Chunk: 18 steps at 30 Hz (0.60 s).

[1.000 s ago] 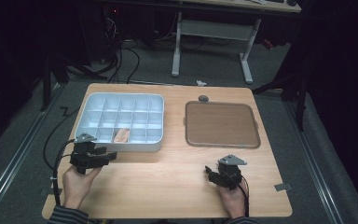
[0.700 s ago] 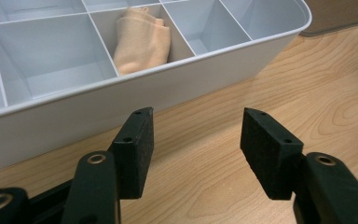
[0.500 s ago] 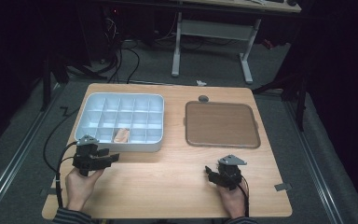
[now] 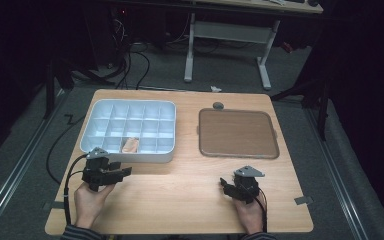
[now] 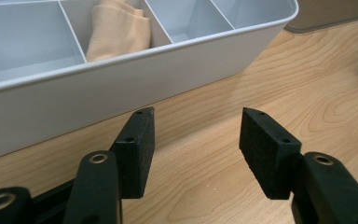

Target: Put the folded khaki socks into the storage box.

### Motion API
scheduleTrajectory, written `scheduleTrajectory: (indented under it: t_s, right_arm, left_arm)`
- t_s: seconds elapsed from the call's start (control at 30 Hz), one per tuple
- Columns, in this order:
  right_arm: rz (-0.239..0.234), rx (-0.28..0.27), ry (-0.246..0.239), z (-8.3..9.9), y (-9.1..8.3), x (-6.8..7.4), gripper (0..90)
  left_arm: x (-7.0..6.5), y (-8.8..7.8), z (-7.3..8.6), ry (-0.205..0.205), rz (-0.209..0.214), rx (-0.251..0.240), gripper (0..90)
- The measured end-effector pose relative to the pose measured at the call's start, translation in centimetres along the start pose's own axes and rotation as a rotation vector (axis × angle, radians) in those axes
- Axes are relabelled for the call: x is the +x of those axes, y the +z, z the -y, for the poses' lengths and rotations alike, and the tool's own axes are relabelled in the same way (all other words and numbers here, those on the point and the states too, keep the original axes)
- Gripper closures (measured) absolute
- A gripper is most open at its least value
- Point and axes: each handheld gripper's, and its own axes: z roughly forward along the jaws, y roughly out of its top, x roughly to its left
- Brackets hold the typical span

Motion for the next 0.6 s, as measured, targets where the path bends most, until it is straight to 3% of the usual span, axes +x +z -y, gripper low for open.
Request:
scheduleTrajectory:
  t_s: [0.6]
  right_arm:
    - [-0.001,0.001,0.0,0.0,0.0,0.0,38.1]
  left_arm:
    - [-0.8,1.3,0.6,0.007,0.024,0.013,46.1]
